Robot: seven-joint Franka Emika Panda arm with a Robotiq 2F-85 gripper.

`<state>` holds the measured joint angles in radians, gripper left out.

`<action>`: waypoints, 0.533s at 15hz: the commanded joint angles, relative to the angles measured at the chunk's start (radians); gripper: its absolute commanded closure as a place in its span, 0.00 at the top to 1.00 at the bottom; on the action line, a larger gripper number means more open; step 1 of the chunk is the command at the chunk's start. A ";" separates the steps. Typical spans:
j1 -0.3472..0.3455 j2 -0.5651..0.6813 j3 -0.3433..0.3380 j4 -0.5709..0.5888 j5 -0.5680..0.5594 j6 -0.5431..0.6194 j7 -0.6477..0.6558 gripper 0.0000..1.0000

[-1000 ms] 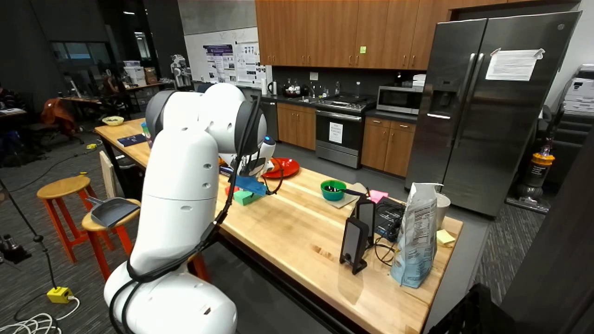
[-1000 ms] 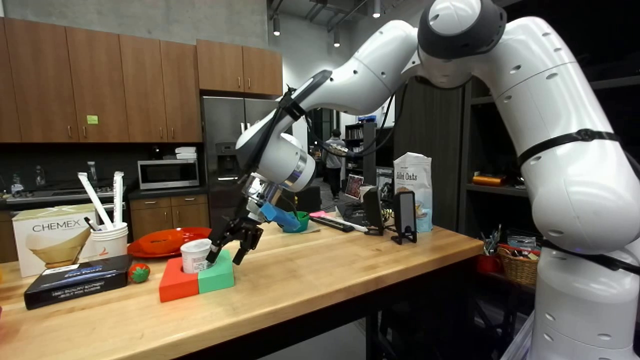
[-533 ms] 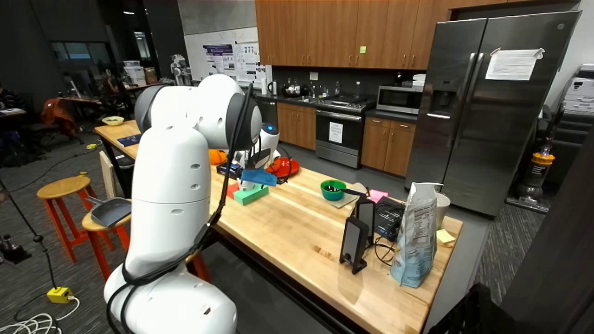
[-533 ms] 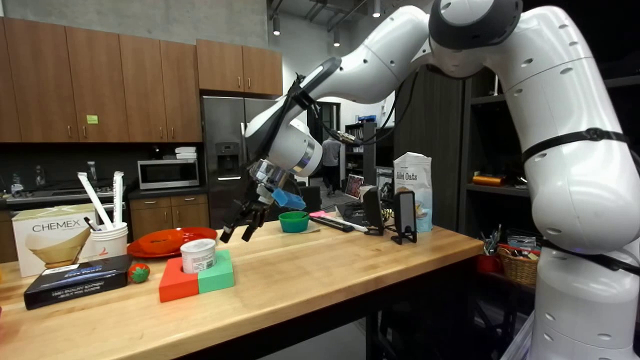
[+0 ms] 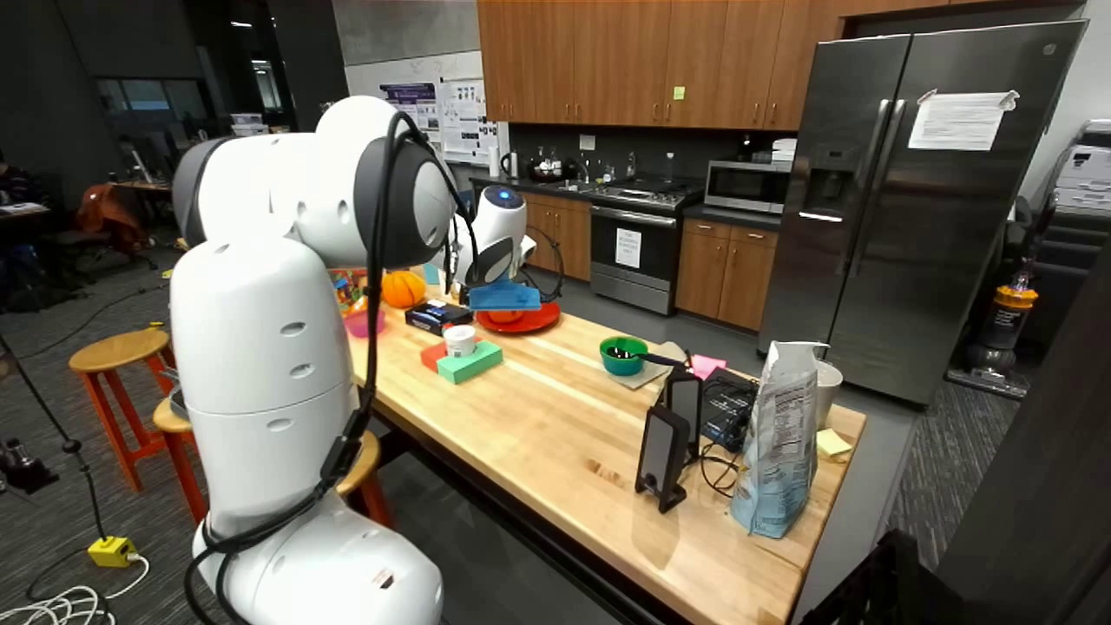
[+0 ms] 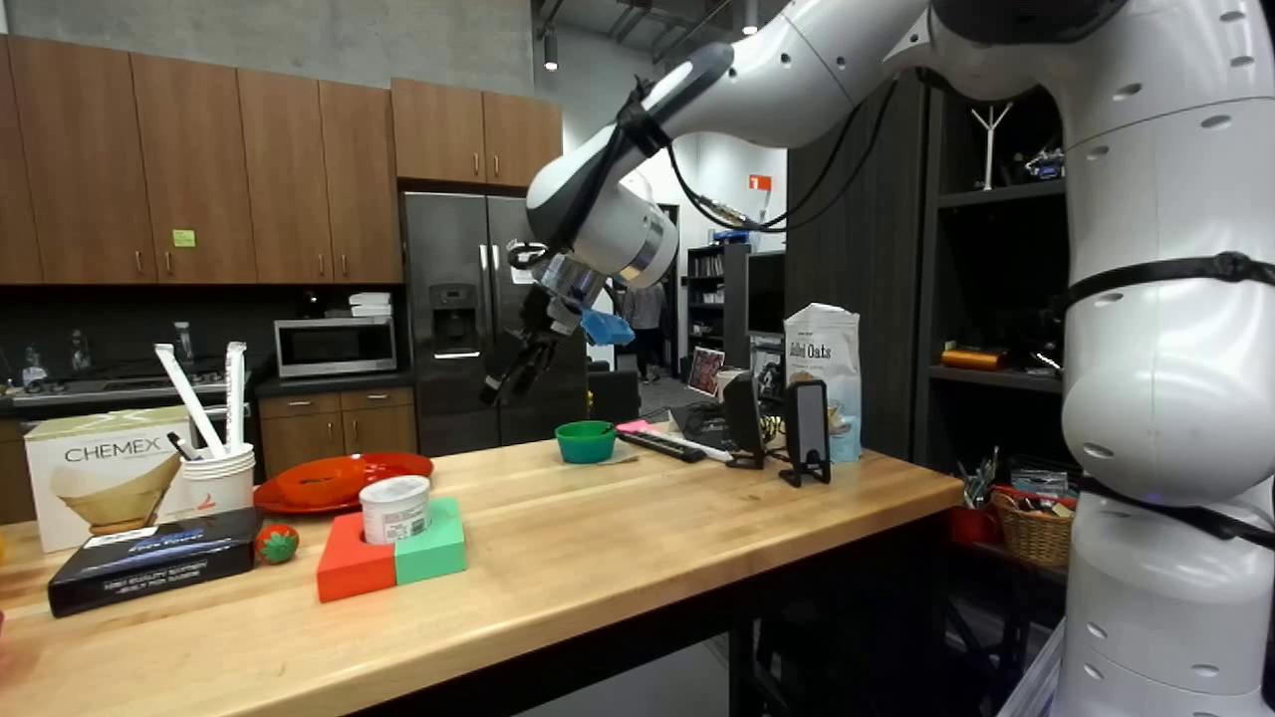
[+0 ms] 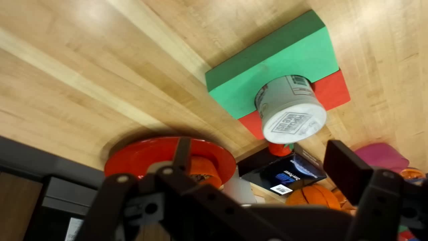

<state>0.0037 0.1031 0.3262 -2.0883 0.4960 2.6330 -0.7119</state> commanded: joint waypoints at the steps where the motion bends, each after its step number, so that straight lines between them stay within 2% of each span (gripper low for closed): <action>1: 0.022 -0.137 -0.086 -0.086 -0.097 0.001 -0.007 1.00; 6: 0.030 -0.278 -0.197 -0.160 -0.261 -0.049 0.012 1.00; 8: 0.027 -0.336 -0.235 -0.180 -0.332 -0.110 0.029 1.00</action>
<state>0.0165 -0.1230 0.1499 -2.2085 0.2527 2.5963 -0.7119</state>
